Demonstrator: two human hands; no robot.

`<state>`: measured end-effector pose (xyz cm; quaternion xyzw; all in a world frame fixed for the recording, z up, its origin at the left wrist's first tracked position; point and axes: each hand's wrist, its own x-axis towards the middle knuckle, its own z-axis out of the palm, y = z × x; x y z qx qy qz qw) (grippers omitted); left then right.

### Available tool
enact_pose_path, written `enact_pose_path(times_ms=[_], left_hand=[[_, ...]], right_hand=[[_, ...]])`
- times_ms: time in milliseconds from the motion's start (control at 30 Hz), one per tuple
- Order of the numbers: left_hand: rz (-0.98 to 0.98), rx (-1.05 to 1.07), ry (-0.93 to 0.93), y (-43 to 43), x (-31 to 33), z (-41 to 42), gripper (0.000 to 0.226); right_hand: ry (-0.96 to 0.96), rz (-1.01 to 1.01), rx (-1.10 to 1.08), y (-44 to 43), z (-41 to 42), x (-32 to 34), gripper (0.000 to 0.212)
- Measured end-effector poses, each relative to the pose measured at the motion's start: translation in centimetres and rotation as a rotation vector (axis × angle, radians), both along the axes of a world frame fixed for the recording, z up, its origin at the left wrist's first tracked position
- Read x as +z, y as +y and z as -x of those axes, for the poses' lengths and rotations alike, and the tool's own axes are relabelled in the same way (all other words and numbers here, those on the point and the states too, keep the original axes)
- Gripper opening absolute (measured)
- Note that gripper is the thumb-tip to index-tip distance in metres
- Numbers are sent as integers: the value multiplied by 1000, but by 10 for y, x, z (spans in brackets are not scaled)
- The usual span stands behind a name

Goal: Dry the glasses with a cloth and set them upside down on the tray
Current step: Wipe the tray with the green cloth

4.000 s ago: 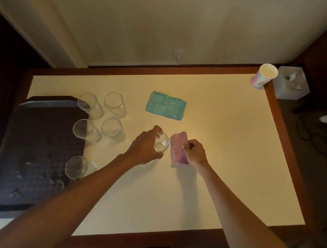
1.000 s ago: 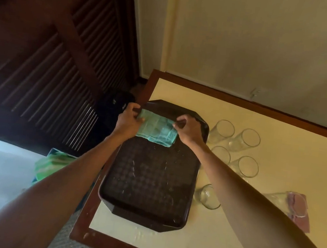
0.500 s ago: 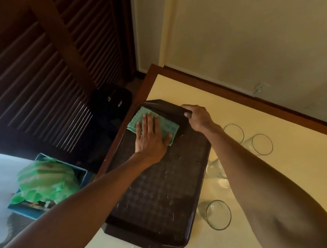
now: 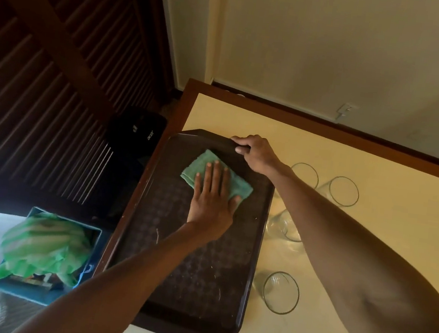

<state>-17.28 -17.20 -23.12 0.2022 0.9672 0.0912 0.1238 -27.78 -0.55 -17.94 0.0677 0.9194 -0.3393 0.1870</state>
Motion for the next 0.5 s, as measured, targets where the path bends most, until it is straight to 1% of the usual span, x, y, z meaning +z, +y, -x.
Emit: enact_pose_path(times_ms=[67,133,167,267,400,433,500], left_hand=[[-4,-164,-4,-26,1,-9,72],[-6,-221,-8,-55,1,-1,69],[-5,-193,6,-66,1,8,67],[1,-16,37,-75,3,42,67],[-16,226,-14,-29,5,51,70],[-31,262,-24,-13,6,46,70],[-54,231,-19,14,6,28,71]], right_hand=[[6,5,13,1,-1,0,40],[14,10,17,0,-1,1,39],[16,15,14,1,-1,1,39],[13,25,8,2,-1,2,40],[8,39,7,2,0,0,40],[-2,46,5,4,1,1,40],[-27,50,12,7,3,3,39]])
